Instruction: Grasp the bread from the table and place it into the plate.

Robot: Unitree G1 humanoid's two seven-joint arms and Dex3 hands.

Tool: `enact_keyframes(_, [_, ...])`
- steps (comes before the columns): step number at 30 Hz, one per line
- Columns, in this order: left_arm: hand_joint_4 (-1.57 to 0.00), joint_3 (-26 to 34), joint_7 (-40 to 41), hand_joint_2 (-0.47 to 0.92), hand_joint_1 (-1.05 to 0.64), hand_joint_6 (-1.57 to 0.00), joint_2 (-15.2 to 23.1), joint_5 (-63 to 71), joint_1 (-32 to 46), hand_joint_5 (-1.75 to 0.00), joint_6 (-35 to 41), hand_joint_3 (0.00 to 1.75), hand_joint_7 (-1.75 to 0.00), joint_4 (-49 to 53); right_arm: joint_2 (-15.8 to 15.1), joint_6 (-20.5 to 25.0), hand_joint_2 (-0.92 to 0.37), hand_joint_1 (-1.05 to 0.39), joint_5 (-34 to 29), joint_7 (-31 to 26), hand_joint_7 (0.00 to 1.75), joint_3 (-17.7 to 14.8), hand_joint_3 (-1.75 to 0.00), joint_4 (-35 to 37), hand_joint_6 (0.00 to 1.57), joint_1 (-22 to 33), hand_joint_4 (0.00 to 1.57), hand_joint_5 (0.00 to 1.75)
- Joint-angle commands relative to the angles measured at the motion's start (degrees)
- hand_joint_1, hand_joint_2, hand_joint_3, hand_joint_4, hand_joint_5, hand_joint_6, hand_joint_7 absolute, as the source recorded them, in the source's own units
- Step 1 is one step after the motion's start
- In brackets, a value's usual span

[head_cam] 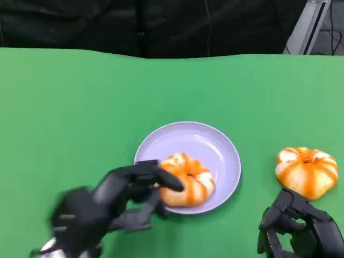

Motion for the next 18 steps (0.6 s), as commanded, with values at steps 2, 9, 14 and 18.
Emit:
enact_keyframes(2, [-0.91,9.4,-8.2,0.49,-0.09,-0.83,1.4,-19.6,7.9,-1.75,10.2,1.4,-1.61,-13.3,-1.1,1.0,-0.5,-0.16,0.7,-0.1,1.58,-0.8,-1.29,-1.4,0.73,0.5,0.82,1.75])
enact_keyframes(9, [-0.91,12.8,-11.9,0.5,-0.13,-0.79,1.1,-22.4,10.5,-1.75,15.1,1.33,-1.67,-17.5,-1.1,1.4,-0.5,-0.15,0.2,-0.3,1.59,-0.8,-1.3,-1.9,0.73,0.7,0.82,1.75])
enact_keyframes(14, [-0.91,15.1,-14.2,0.6,-0.14,-0.76,1.7,-24.9,12.9,-1.75,18.5,1.18,-1.74,-20.1,-1.1,1.3,-0.5,-0.15,0.5,-0.1,1.6,-0.8,-1.3,-1.9,0.73,0.7,0.82,1.75])
enact_keyframes(18, [-0.9,16.8,-16.9,0.65,-0.16,-0.74,1.5,-25.7,15.0,-1.75,18.7,1.11,-1.75,-20.0,-1.2,1.2,-0.5,-0.15,0.4,-0.1,1.6,-0.9,-1.3,-2.0,0.73,0.7,0.82,1.75])
